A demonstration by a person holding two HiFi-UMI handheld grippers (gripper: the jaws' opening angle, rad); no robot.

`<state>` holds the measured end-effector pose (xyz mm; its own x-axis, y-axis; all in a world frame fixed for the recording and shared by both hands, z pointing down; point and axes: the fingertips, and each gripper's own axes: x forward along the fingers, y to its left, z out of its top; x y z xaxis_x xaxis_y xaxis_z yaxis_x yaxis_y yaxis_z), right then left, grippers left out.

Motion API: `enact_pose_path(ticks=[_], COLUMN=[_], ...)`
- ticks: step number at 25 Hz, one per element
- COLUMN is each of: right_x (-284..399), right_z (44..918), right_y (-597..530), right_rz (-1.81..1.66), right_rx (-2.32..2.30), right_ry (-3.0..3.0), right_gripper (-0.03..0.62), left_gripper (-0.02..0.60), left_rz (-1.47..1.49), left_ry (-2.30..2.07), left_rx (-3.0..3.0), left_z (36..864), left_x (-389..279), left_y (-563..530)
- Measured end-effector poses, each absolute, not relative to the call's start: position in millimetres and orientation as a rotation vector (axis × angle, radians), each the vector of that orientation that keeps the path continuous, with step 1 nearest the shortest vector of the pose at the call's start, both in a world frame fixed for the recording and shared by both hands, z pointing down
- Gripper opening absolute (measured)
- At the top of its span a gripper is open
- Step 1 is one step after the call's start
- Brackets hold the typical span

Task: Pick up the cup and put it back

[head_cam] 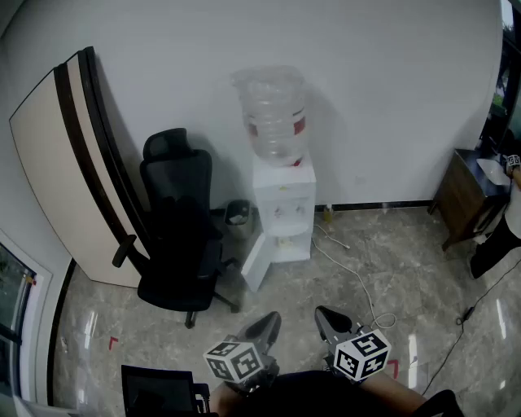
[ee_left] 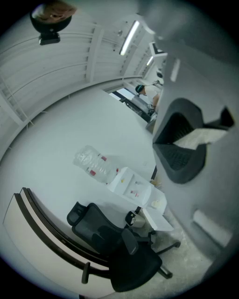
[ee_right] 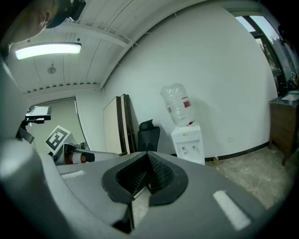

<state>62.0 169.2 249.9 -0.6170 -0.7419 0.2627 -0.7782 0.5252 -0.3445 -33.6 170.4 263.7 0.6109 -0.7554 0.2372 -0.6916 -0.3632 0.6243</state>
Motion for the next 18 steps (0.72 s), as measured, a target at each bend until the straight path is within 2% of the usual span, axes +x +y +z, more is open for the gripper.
enact_pose_path(ticks=[18], right_x=[61.4], right_z=[249.3], right_y=[171.0], right_rz=[0.668], right_rx=[1.288], right_ry=[-2.698], right_gripper=[0.008], left_gripper=[0.005], left_rz=[-0.111], left_ry=[-1.159], left_rx=[2.133], left_z=[260.0], left_x=[-29.9], left_y=[175.7])
